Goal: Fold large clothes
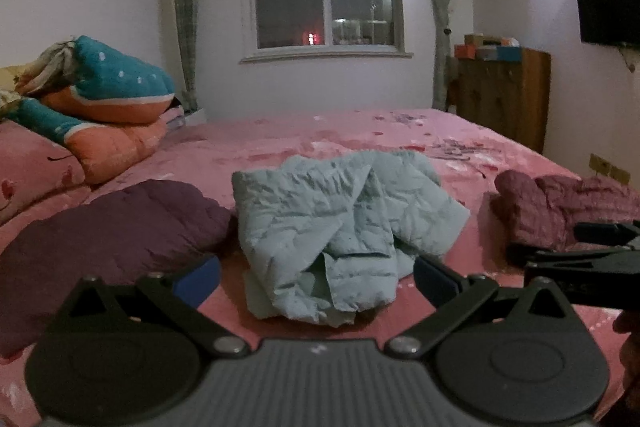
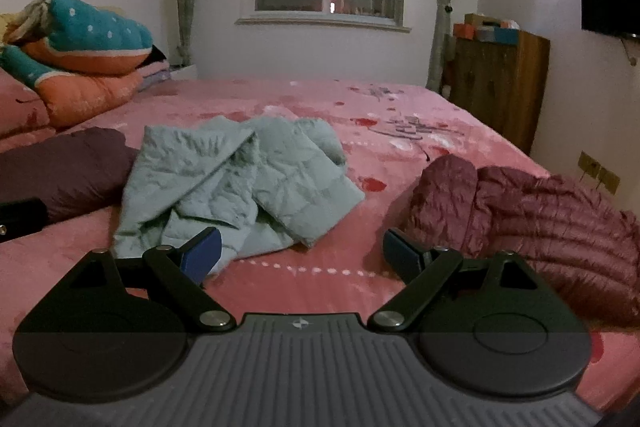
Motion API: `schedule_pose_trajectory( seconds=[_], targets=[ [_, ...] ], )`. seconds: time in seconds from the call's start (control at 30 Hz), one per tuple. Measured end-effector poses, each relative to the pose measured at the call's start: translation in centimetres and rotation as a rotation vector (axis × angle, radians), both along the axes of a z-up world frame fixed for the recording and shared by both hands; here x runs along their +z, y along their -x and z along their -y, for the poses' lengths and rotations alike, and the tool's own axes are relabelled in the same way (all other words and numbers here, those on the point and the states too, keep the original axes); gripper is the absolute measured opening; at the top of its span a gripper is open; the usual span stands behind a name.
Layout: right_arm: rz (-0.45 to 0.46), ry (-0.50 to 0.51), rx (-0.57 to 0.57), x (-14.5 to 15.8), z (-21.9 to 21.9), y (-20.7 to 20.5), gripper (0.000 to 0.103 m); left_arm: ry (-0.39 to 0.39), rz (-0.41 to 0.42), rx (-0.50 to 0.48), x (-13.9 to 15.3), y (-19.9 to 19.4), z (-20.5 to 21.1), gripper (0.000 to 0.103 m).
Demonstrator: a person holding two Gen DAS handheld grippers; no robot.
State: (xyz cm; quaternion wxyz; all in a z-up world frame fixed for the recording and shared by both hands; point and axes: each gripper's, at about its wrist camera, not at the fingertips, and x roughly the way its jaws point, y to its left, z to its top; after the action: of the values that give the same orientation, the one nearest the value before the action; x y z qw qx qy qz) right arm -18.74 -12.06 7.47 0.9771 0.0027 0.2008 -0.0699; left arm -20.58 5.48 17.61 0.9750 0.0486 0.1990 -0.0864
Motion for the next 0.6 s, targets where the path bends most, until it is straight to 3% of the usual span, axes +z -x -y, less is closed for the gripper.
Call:
schedule_pose_trajectory(
  seconds=[0.37, 0.6],
  targets=[
    [-0.034, -0.065, -0.026, -3.9, 2.6, -3.2, 0.103, -0.148, 0.048, -0.083, -2.6, -4.4, 4.4, 0.101],
    [-0.054, -0.104, -0.088, -5.2, 5.3, -5.0, 0.103, -0.191, 0.035, -0.166, -4.5, -8.7, 7.9, 0.091]
  ],
)
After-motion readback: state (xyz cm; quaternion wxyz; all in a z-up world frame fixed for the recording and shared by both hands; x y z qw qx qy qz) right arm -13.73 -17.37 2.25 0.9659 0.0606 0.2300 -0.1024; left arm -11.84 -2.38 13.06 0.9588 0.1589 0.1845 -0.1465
